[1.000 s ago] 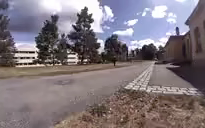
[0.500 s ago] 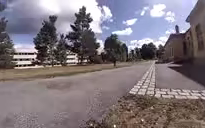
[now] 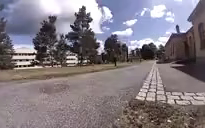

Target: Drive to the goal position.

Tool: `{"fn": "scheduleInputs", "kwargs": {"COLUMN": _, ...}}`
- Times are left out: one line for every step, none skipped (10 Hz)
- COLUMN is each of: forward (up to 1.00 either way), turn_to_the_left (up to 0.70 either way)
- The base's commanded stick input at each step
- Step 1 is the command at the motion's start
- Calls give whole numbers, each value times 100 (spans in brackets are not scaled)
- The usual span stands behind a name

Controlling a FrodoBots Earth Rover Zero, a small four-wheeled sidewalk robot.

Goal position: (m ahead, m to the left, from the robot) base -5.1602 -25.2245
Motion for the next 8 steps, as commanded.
{"fn": "scheduleInputs", "kwargs": {"forward": 85, "turn_to_the_left": -34}}
{"fn": "scheduleInputs", "kwargs": {"forward": 85, "turn_to_the_left": -34}}
{"fn": "scheduleInputs", "kwargs": {"forward": 85, "turn_to_the_left": -34}}
{"fn": "scheduleInputs", "kwargs": {"forward": 85, "turn_to_the_left": -34}}
{"fn": "scheduleInputs", "kwargs": {"forward": 85, "turn_to_the_left": -34}}
{"fn": "scheduleInputs", "kwargs": {"forward": 85, "turn_to_the_left": -34}}
{"fn": "scheduleInputs", "kwargs": {"forward": 85, "turn_to_the_left": -34}}
{"fn": "scheduleInputs", "kwargs": {"forward": 85, "turn_to_the_left": -34}}
